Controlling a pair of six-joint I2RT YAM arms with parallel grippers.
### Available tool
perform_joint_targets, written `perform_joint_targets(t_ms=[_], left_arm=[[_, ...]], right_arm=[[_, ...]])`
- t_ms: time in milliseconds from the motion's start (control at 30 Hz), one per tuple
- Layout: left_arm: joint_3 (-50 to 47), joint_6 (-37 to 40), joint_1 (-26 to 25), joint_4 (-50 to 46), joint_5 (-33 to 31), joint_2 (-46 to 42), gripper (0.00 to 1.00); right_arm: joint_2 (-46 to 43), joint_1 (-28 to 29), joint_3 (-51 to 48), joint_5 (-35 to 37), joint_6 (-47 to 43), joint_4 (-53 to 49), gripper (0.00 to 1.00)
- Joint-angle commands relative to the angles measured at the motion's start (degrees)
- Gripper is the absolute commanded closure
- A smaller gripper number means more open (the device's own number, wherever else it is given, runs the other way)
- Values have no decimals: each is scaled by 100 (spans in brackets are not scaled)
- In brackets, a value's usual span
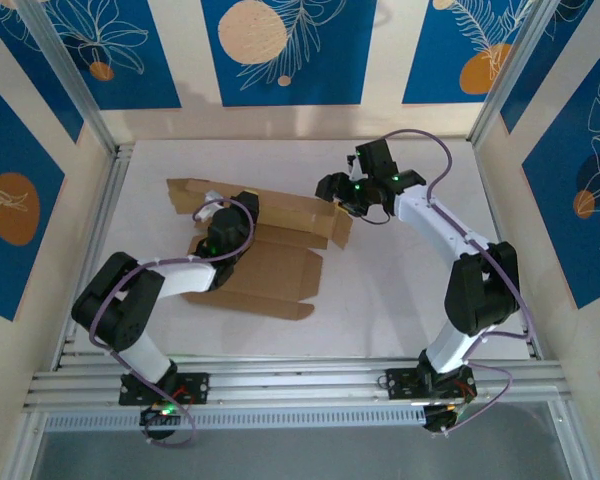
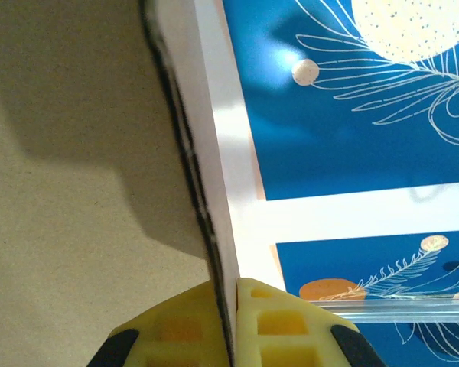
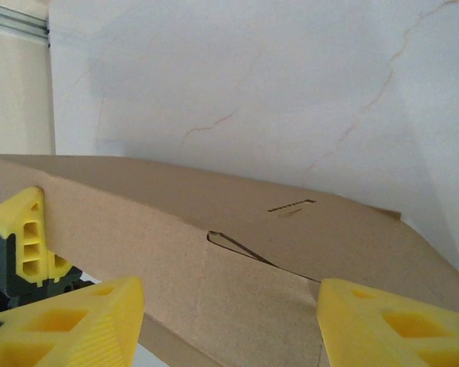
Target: Fold the paper box
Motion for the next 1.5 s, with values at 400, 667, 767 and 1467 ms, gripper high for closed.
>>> perform_joint_targets(t_ms=[400,667,767,1467], left_arm=[[-87,-128,88,263,535,15,100],[-176,20,229,357,654,-78,100],[-210,-29,265,547,705,13,100],[-141,-110,343,752,999,19,100]], right_arm=[[795,768,600,1309,-845,-1409,23],[-289,597,-134,1074,-374,-574,23],[-751,572,-351,998,-82,-363,23],[-907,-18,-1956,121,1413,2179,7]])
